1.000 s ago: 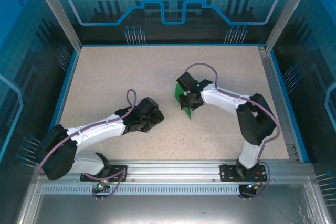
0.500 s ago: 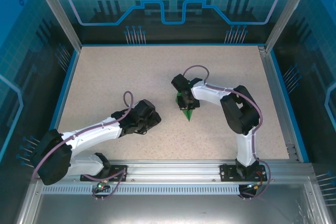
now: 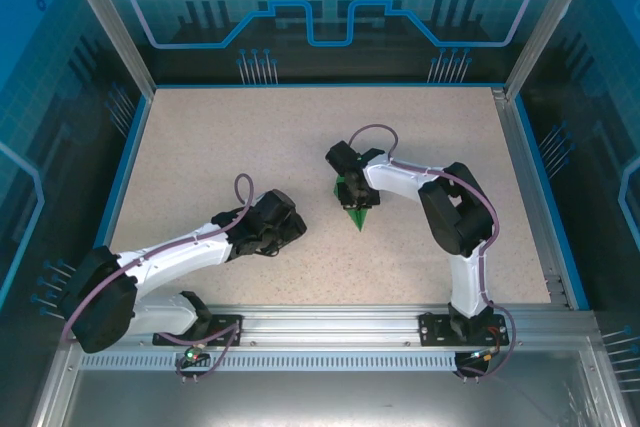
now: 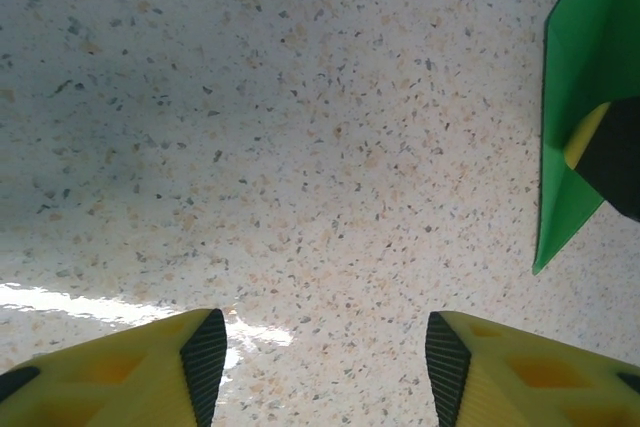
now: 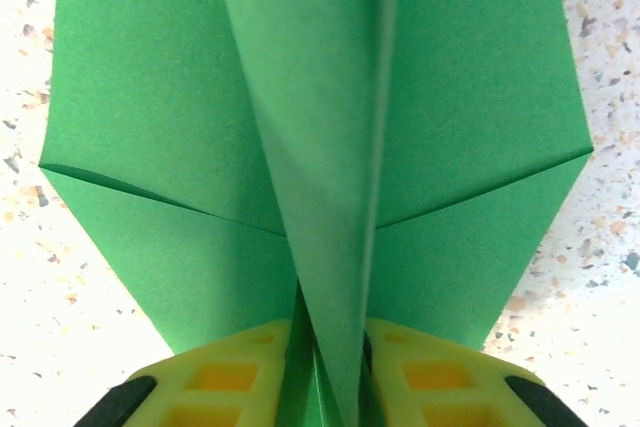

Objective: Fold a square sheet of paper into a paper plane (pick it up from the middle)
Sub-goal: Move the paper plane to the center of the table.

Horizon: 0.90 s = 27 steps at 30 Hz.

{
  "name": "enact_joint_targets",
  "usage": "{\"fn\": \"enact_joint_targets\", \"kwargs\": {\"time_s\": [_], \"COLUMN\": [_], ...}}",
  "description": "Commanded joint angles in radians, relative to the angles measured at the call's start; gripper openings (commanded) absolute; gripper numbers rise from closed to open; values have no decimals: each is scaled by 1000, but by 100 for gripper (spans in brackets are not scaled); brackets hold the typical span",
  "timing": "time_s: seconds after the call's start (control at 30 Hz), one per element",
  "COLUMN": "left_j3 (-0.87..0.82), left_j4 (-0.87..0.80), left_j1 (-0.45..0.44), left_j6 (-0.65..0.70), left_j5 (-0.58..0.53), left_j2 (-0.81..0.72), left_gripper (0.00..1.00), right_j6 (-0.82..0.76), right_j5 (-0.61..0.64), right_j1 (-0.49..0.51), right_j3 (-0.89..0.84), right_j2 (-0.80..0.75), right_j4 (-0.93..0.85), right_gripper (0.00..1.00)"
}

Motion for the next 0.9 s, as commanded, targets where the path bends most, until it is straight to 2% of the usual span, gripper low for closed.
{"fn": "enact_joint_targets", "kwargs": {"time_s": [0.0,0.13,0.47,0.6,0.73,0.87], "left_j3": [18,34,25,36,42,24], "left_j4": [-75,-116,-138,-149,-186,-214], "left_j1": [6,8,8,7,8,14], "left_j6": [42,59,67,101,151,221], "left_j5": [-51,-104,-132,-160,-241,-401], "left_j2": [-30,-62,-113,-120,-155,-221], "left_gripper": [60,61,64,66,70,85], "right_j6": [-3,-24,-33,-58,-99,-143], "right_j5": [-17,-12,-30,-11,122,337], "right_j1": [2,-12,-33,-24,-24,-59], "right_j3": [-13,-5,-12,-64,-168,-293], "right_j2": [-3,-96,-145,-267,-483,-698], "right_j4": [-7,-13,-28,13,61,100], "right_gripper": [27,35,40,46,57,70]}}
